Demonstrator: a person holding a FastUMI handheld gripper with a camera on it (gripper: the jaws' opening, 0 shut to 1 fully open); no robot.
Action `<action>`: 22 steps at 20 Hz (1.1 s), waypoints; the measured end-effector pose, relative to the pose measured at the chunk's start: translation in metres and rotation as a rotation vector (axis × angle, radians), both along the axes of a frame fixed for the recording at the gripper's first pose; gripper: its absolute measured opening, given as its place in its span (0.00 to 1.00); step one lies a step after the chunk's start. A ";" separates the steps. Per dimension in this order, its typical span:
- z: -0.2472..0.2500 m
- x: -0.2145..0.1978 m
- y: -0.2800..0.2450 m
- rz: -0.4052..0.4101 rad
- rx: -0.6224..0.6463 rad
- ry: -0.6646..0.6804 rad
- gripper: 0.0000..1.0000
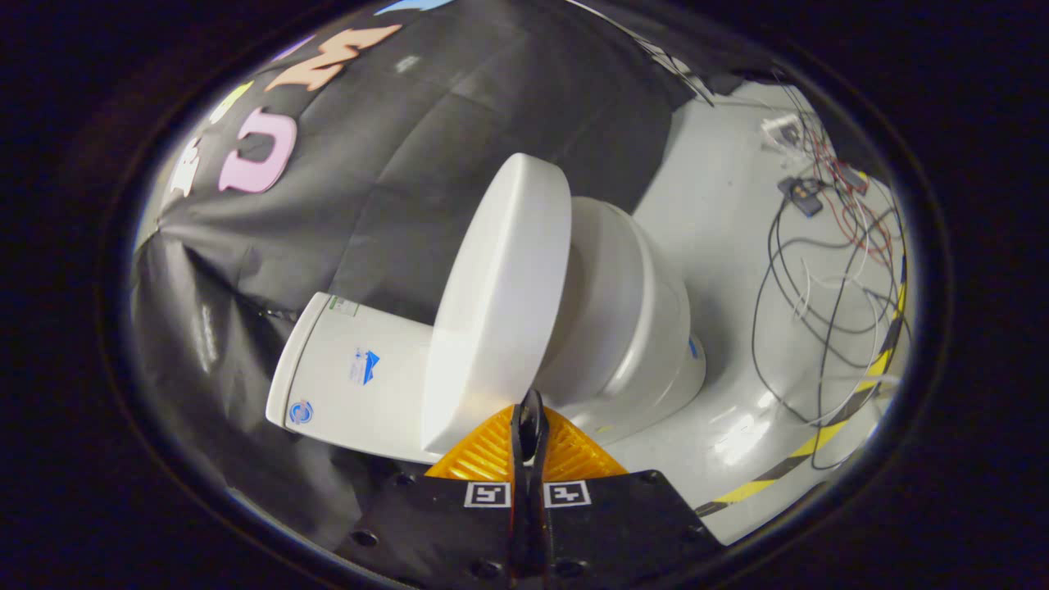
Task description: Open the toilet lid.
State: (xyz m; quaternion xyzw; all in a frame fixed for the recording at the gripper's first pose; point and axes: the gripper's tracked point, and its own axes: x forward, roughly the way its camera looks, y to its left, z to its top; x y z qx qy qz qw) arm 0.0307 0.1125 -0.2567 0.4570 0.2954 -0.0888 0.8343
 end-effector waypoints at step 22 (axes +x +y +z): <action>0.107 0.028 0.031 0.098 -0.341 -0.033 0.01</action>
